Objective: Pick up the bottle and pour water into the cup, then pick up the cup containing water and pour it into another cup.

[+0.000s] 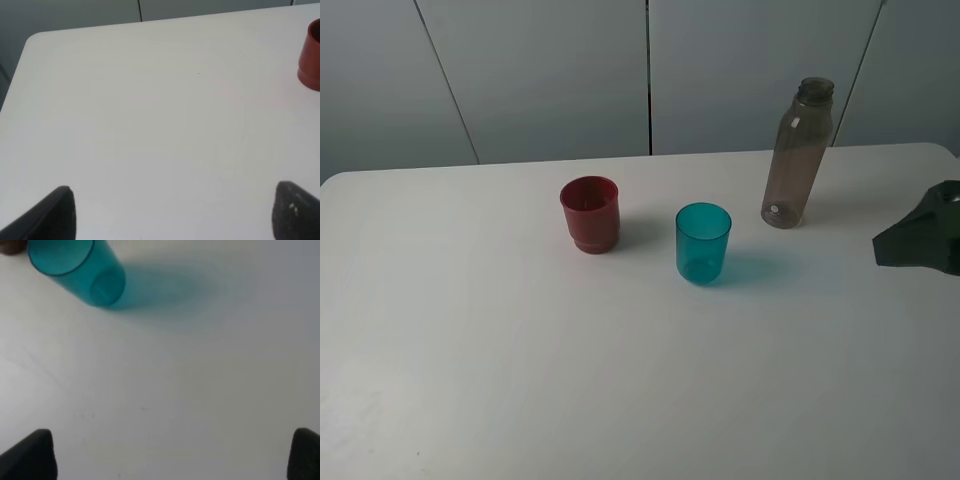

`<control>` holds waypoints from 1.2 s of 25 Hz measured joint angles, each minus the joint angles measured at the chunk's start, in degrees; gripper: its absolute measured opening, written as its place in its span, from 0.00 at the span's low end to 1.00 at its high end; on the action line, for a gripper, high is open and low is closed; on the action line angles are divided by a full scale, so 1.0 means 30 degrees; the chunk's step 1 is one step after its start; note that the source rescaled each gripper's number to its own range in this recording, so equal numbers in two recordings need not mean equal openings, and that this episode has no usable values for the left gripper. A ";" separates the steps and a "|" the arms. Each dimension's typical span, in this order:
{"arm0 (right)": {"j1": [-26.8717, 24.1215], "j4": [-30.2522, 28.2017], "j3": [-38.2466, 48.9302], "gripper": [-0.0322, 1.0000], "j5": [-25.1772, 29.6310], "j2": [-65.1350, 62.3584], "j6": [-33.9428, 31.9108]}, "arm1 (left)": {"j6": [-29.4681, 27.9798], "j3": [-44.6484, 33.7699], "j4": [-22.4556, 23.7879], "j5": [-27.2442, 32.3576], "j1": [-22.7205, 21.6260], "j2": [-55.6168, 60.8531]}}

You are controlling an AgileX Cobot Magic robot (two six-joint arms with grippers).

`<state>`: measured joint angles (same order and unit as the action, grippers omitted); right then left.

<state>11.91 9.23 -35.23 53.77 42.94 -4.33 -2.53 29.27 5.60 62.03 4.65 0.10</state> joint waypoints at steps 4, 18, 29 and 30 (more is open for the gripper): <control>0.0000 -0.1390 0.0000 1.00 0.2395 -0.4086 -0.0398 | 0.0000 0.0000 0.0000 0.0000 0.0000 0.0000; 0.0000 -0.3077 0.0041 1.00 0.3981 -1.3862 0.0609 | -0.0034 0.0000 0.0000 0.0000 0.0000 0.0000; -0.0029 -0.2711 0.1994 1.00 0.3035 -1.4301 -0.0063 | -0.0034 0.0000 0.0000 0.0000 0.0000 0.0000; -0.0029 -0.2740 0.1994 1.00 0.3035 -1.4301 0.0196 | -0.0034 0.0000 0.0000 0.0000 0.0000 0.0000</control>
<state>11.83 1.01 -29.24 62.88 0.03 -3.75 -2.64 29.27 5.60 62.03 4.65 0.10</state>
